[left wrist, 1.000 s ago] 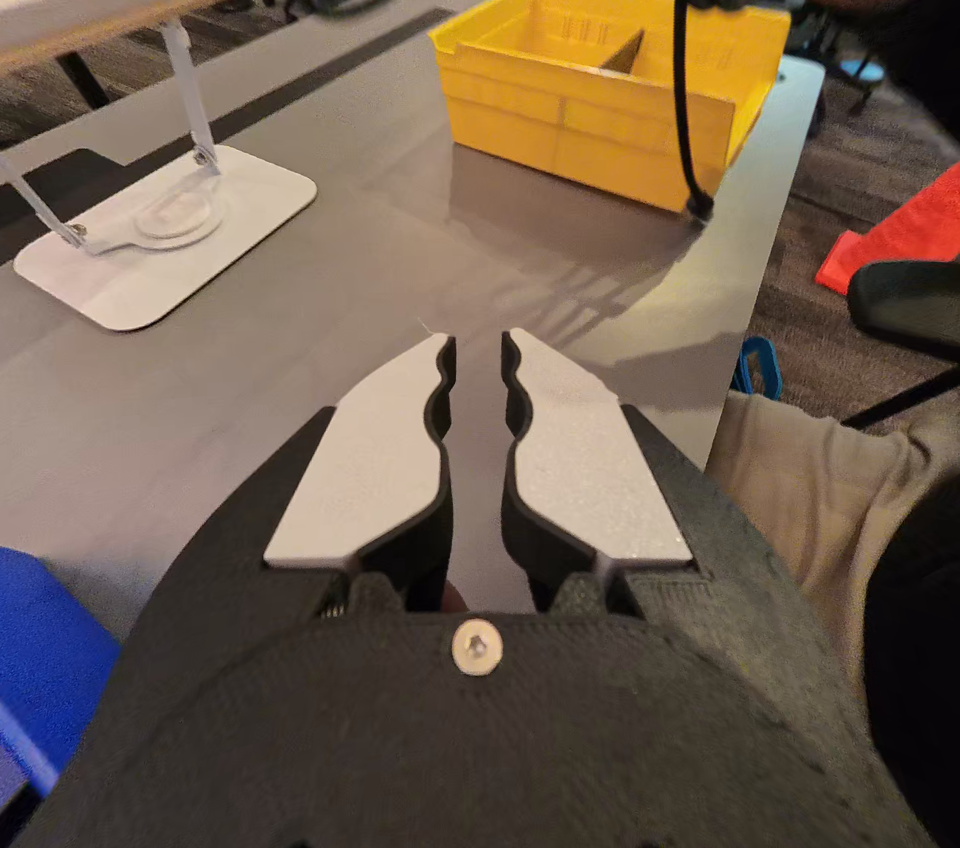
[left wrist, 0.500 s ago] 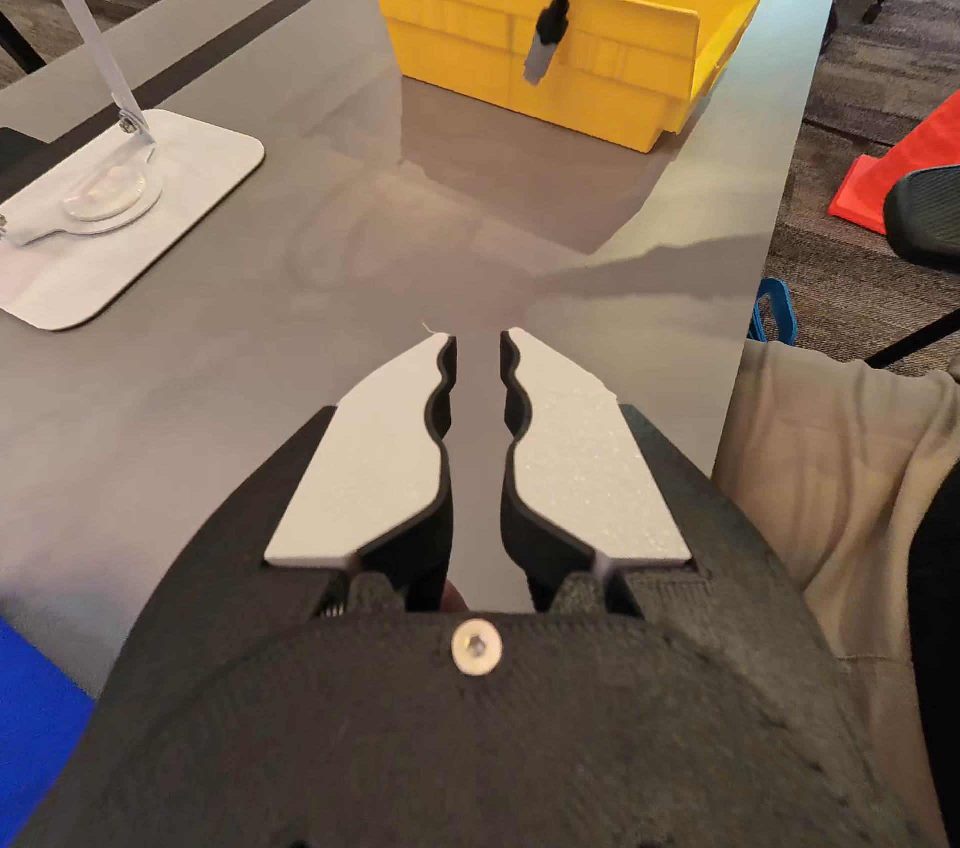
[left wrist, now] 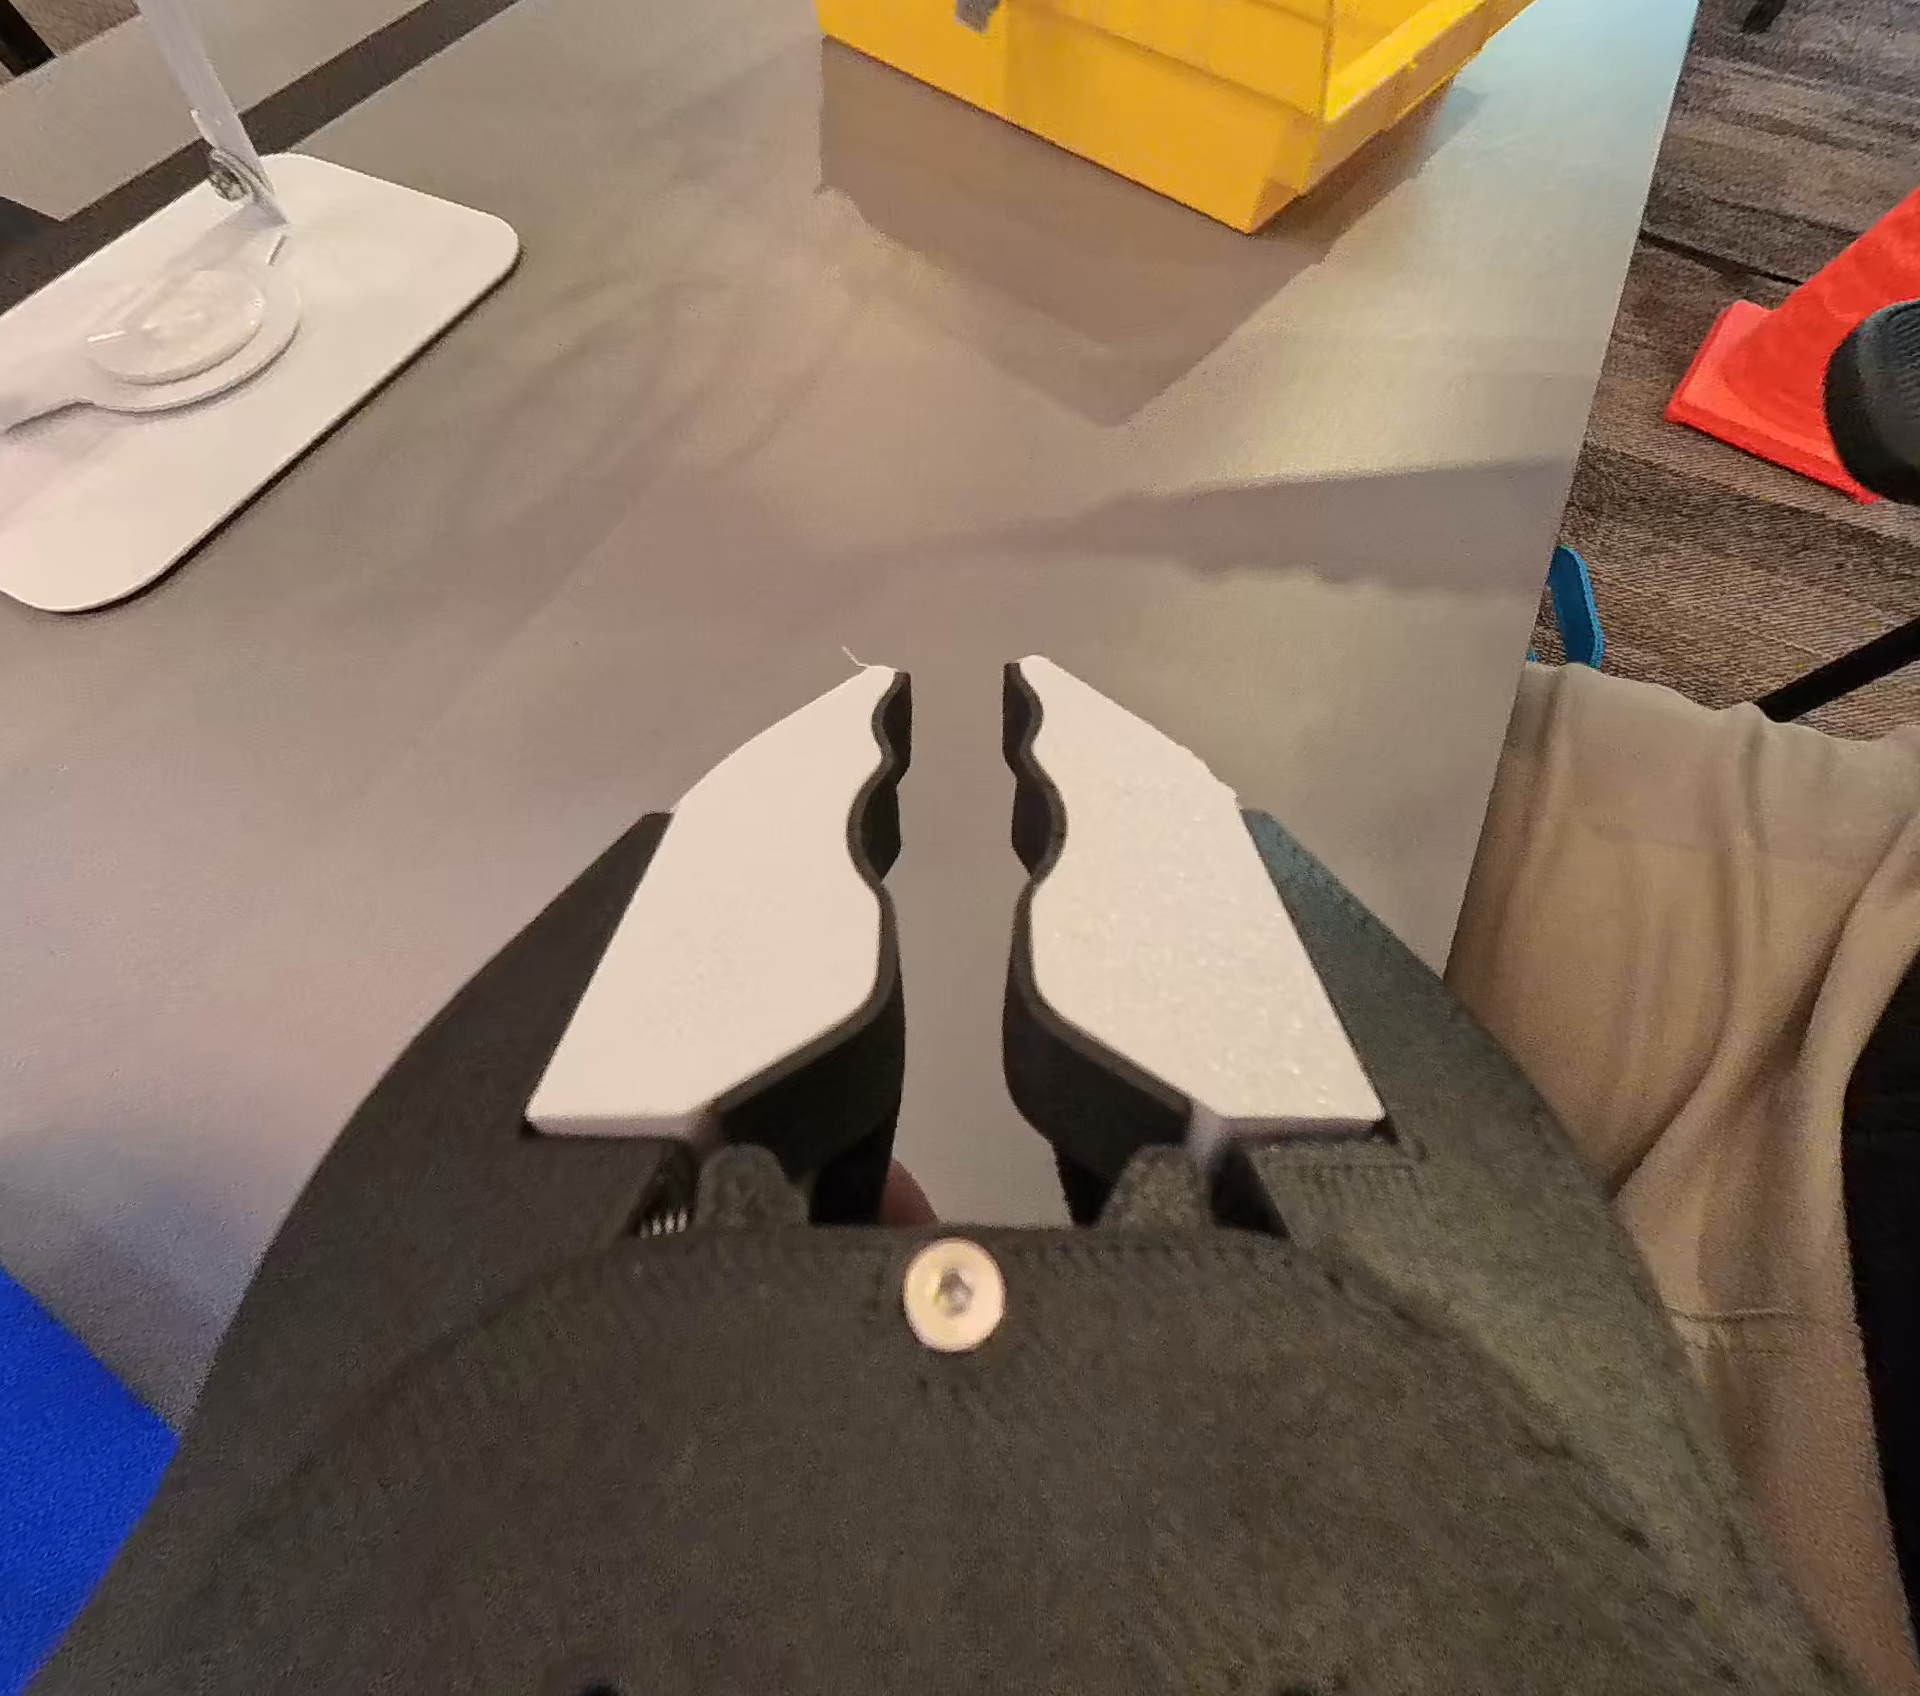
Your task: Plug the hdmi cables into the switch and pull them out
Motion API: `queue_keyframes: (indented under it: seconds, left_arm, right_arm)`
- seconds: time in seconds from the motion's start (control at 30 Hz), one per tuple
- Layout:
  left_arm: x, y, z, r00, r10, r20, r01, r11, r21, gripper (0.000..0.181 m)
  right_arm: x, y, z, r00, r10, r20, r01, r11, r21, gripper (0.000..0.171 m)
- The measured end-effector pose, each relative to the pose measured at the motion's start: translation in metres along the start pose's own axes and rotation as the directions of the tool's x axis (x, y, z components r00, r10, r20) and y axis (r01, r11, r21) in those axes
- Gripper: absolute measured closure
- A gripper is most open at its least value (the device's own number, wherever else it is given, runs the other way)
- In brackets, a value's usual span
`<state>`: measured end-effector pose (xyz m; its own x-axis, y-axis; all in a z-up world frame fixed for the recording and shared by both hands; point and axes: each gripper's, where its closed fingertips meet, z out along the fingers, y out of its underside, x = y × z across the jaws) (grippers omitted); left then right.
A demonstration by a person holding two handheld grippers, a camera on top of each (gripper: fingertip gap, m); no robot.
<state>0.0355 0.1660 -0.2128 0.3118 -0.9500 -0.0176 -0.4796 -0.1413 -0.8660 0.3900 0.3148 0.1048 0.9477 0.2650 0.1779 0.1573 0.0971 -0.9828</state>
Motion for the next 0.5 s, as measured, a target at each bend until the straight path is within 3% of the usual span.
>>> queue_keyframes:
  seconds: [0.03, 0.3, 0.5]
  left_arm:
    - [0.000, 0.001, 0.001, 1.000, -0.003, -0.004, 0.003, 1.000, -0.002, 0.165]
    - [0.001, 0.007, 0.004, 1.000, -0.023, -0.018, 0.023, 1.000, -0.010, 0.165]
    - [0.002, 0.009, 0.004, 1.000, -0.017, -0.014, 0.016, 1.000, -0.015, 0.165]
  right_arm:
    - [0.002, -0.005, 0.001, 1.000, 0.023, 0.005, -0.023, 1.000, 0.014, 0.149]
    - [-0.013, -0.040, 0.014, 0.952, 0.232, 0.199, -0.246, 0.968, 0.047, 0.149]
    - [0.028, -0.050, 0.012, 0.987, 0.148, 0.069, -0.153, 0.986, 0.065, 0.149]
